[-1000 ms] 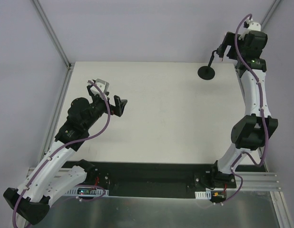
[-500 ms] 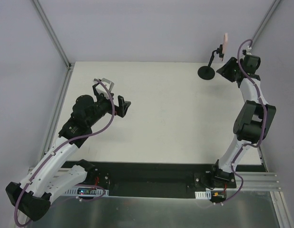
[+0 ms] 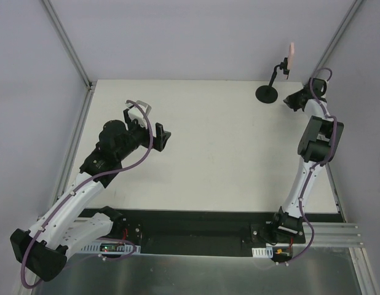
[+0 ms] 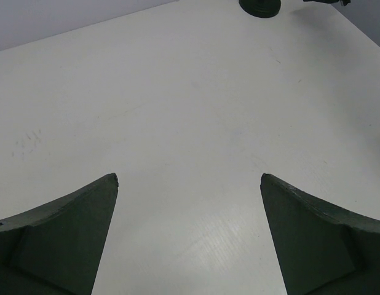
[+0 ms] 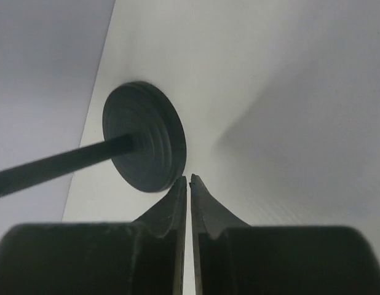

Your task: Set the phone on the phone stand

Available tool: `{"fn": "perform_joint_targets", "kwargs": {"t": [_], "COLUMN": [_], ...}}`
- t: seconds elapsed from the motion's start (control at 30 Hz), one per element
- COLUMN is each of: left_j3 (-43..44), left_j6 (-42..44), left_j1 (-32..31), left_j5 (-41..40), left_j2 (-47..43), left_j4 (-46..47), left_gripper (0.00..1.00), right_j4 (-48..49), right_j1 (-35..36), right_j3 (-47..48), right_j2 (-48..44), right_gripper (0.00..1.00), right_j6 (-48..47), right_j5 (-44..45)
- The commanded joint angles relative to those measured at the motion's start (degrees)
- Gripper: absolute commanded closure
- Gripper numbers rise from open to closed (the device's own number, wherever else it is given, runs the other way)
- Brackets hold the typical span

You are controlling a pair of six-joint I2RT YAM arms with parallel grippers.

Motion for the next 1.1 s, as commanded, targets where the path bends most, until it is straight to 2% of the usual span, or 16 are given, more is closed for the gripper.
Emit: {"fn": "perform_joint_targets", "kwargs": {"t": [0.0, 0.07, 0.4, 0.7, 1.0, 1.07], "left_j3": [2.64, 2.55, 2.73, 2.73, 2.82, 2.73], "left_j6": [-0.71, -0.80, -0.71, -0.89, -1.06, -1.06], "left_j1": [0.87, 0.96, 1.05, 1.14, 1.32, 1.32], "left_j5": [1.45, 1.45, 1.27, 1.36, 1.63, 1.71], "left_j2": [0.54, 0.63, 0.89, 0.98, 0.80, 0.72], "left_j4": [1.45, 1.45, 1.36, 1.36, 1.27, 1.27], "left_gripper": [0.02, 0.02, 0.02, 0.02, 0.02, 0.02], "right_j4": [-4.98, -9.19, -10.71, -10.18, -1.40, 3.86], "right_j1": [1.93, 1.93, 2.45, 3.95, 6.49, 7.11], "right_j3": [9.35, 14.01, 17.63, 22.02, 21.67, 22.28], "right_j2": [2.51, 6.02, 11.39, 15.96, 15.88, 15.88], "right_gripper": [0.93, 0.92, 0.92, 0.92, 0.92, 0.92], "right_j6": [5.74, 8.11, 10.58, 12.61, 9.45, 7.17], "right_j5": [8.14, 8.41, 10.69, 3.75, -5.73, -8.54]}}
